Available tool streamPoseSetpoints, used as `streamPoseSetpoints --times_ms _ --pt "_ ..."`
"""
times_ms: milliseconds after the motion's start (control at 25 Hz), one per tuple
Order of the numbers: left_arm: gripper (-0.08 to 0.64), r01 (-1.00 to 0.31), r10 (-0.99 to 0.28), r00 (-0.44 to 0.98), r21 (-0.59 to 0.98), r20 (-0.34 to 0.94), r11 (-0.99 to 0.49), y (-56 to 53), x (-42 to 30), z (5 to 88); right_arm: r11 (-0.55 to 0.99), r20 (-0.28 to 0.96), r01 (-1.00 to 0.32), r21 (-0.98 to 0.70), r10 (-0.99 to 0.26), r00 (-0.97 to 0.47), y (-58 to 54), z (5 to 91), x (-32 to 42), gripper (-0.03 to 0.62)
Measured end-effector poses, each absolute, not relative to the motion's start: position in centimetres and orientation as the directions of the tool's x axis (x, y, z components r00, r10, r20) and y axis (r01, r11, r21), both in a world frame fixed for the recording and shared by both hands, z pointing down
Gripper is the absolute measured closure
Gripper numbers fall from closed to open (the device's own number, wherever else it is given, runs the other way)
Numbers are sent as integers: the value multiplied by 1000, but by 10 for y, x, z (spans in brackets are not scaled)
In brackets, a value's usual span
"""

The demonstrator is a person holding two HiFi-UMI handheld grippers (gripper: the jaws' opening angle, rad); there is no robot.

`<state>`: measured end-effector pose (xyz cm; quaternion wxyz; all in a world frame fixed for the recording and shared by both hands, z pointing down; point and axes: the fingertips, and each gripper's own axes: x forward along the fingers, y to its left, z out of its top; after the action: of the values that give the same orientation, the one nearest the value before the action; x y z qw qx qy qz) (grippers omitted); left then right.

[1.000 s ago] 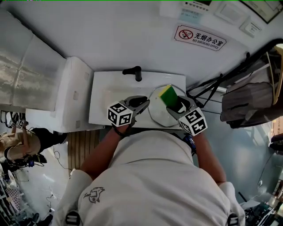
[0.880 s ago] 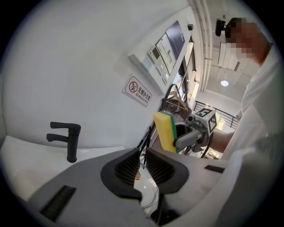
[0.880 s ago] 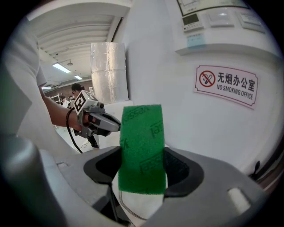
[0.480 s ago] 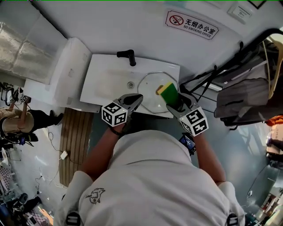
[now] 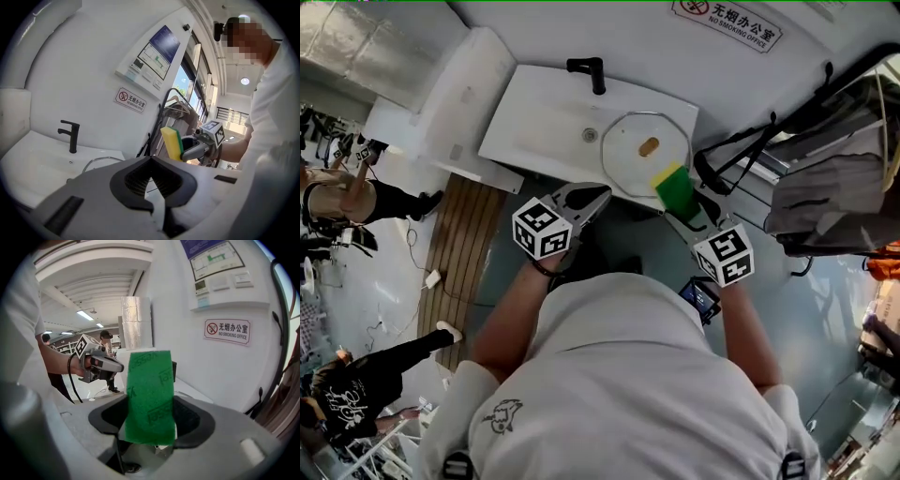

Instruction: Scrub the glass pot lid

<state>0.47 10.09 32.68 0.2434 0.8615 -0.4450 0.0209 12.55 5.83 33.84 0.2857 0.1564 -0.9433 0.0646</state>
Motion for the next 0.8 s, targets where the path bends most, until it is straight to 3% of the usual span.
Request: streamPoseSetpoints --times_ms 800 --pt "561 -727 -714 674 341 189 -596 240 -51 269 901 507 -433 12 -379 -774 190 309 64 301"
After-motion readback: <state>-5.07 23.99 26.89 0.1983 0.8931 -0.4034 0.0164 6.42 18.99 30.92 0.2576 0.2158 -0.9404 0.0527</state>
